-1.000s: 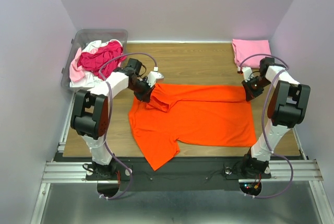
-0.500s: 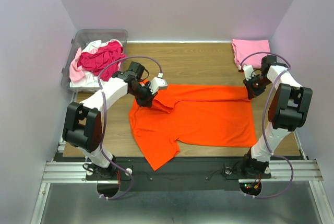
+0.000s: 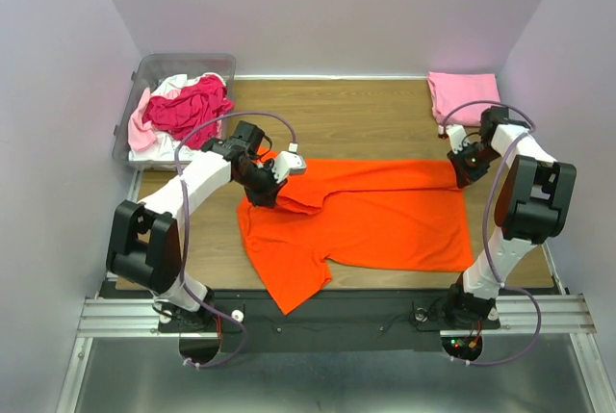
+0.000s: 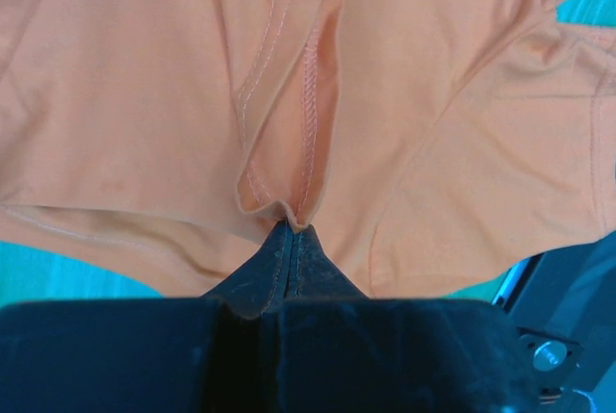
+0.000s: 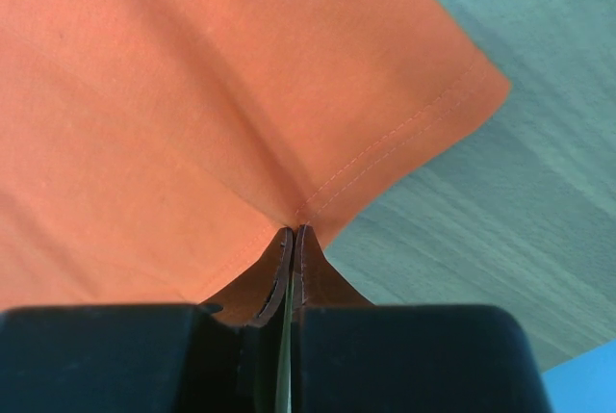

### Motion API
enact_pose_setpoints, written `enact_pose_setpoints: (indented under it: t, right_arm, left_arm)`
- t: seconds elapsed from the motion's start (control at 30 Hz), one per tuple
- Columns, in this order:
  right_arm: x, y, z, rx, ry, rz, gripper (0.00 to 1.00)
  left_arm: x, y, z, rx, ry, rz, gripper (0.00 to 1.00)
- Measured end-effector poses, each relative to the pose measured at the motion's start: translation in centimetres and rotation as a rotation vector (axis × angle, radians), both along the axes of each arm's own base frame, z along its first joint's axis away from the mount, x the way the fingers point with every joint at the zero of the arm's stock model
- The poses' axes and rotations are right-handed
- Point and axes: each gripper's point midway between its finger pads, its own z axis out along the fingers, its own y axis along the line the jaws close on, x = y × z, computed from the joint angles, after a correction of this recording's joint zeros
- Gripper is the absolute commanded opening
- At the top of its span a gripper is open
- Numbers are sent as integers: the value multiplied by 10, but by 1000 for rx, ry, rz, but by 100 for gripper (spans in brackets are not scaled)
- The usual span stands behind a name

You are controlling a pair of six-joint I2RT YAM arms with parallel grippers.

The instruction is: Fold and stack the t-shirts

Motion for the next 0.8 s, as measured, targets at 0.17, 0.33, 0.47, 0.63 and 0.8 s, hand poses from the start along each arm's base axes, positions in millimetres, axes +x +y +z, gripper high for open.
enact_pose_setpoints:
  t: [0.17,0.33,0.47,0.63,0.8]
  right_arm:
    - [-10,0,-4,-4,28,17,42]
    - [0,5,14,28,7,13,43]
    - [33,8,48,72,-93,-23,42]
    - [66,9,56,120,-134,-94,43]
    - [73,8,16,144,-46,-173,46]
  left_arm:
    - [-13,8,-15,30,53,0,43]
    - [21,26,0,-13,79,106,52]
    - [103,51,21,-54,-28,270,52]
    - [168,65,23,-19,-138,392,53]
    - [208,65,-4,26,-157,427,54]
